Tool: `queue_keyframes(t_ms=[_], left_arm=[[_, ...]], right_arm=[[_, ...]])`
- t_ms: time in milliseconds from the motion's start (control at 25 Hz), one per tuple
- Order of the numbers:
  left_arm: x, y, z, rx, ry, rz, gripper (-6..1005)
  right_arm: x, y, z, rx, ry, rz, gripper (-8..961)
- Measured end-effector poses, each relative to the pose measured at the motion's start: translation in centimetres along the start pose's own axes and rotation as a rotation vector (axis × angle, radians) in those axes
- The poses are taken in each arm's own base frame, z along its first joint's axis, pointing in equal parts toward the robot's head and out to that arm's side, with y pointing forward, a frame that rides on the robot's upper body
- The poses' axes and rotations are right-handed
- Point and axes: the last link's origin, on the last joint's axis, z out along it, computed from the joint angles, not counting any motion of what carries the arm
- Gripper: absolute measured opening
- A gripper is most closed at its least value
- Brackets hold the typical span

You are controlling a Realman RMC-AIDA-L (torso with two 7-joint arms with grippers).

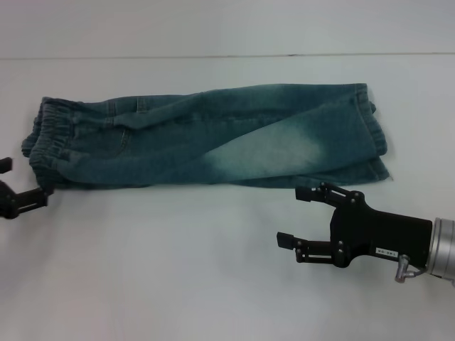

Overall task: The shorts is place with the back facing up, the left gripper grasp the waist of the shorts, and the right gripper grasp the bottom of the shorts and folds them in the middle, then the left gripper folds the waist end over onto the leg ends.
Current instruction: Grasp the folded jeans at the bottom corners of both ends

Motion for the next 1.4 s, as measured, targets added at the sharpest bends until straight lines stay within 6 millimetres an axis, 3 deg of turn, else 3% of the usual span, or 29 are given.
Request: queue_keyframes(t_ms=[480, 1080, 1280, 1400], left_arm=[[1.0, 0.5, 2.2, -0.012, -0.038, 0.069, 909], [0.0, 1.0, 2.5, -0.021, -0.08, 0.081, 891], [0.5, 1.4, 2.9, -0.037, -0.036, 0.082, 668], [0.7, 1.7, 3.3, -0.051, -0.029, 0.095, 605]], right_arm=[[-0.3, 0.0, -0.2, -0.003, -0.019, 0.009, 944], [-0.5, -0.4, -0.1, 0.007, -0.011, 0.018, 945], [-0.4, -0.4, 0.0, 0.009, -0.009, 0.028, 944], [-0.3, -0.4, 0.0, 0.011, -0.009, 0.032, 944]])
